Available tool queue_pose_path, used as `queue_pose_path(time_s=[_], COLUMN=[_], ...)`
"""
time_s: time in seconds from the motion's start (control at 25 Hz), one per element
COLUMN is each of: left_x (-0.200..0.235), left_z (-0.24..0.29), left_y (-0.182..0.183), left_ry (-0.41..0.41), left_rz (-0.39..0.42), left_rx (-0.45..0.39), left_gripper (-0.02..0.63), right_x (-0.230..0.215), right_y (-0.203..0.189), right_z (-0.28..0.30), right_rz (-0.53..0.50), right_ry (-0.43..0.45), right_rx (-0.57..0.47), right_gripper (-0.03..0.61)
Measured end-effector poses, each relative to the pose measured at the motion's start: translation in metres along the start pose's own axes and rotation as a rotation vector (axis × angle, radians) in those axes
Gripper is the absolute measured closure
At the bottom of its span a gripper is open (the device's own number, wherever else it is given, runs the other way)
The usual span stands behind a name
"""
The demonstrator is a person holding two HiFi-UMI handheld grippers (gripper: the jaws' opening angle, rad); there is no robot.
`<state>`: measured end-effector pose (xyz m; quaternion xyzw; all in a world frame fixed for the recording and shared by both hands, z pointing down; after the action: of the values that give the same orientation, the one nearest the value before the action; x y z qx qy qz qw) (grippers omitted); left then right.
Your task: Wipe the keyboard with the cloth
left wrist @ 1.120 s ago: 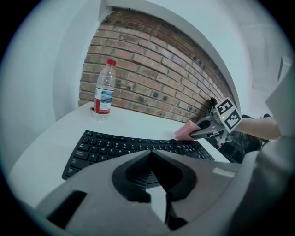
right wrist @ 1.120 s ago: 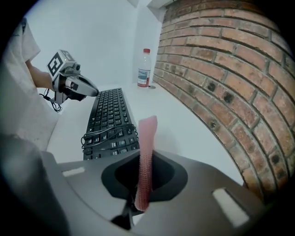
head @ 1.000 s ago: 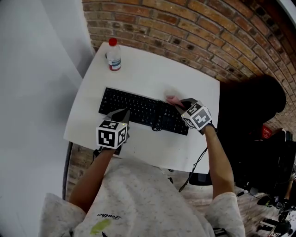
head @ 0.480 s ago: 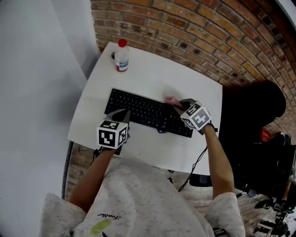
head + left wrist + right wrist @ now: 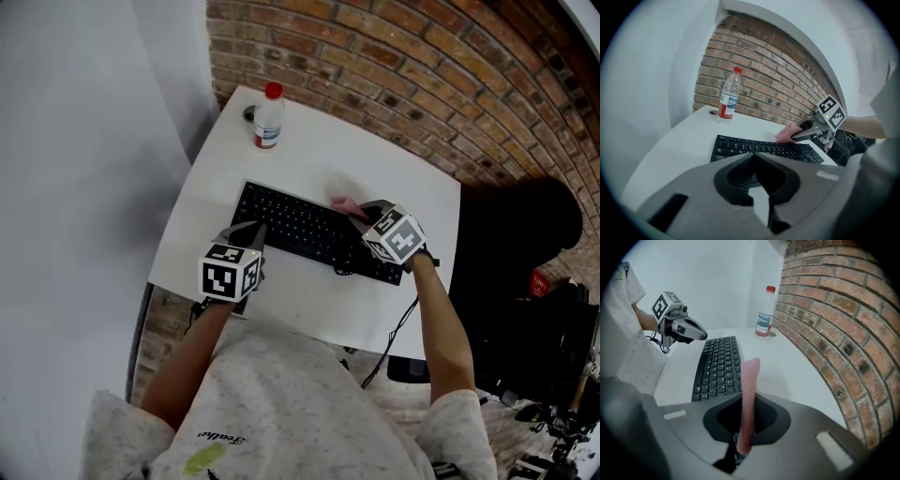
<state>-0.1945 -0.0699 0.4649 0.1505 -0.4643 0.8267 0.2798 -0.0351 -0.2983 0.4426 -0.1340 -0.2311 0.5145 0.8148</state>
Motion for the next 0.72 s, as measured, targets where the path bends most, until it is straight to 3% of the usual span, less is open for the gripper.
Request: queue_pose_path(time_s=[0.72], left_x=[0.051], left_z=[-0.033], left_y=[0.012], left_ry=[0.029], left_rz=[-0.026], left_rx=[-0.029], left_gripper=[0.62], right_x=[0.011], right_y=[0.066], right_z=[0.038], right_rz=[-0.001], right_ry=[0.024], right_rx=[-0.032], right_gripper=[0.555])
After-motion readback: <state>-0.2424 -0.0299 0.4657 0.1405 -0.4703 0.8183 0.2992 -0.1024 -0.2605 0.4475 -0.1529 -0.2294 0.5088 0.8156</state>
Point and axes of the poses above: the fingertips, and each gripper's own axes: z forward along the fingers, x to its left, y out of its top, the point moved 9 cm from there along -z, backward along the fingers, and after that the axes turned 13 degrees about -z, right-handed, at the moved point
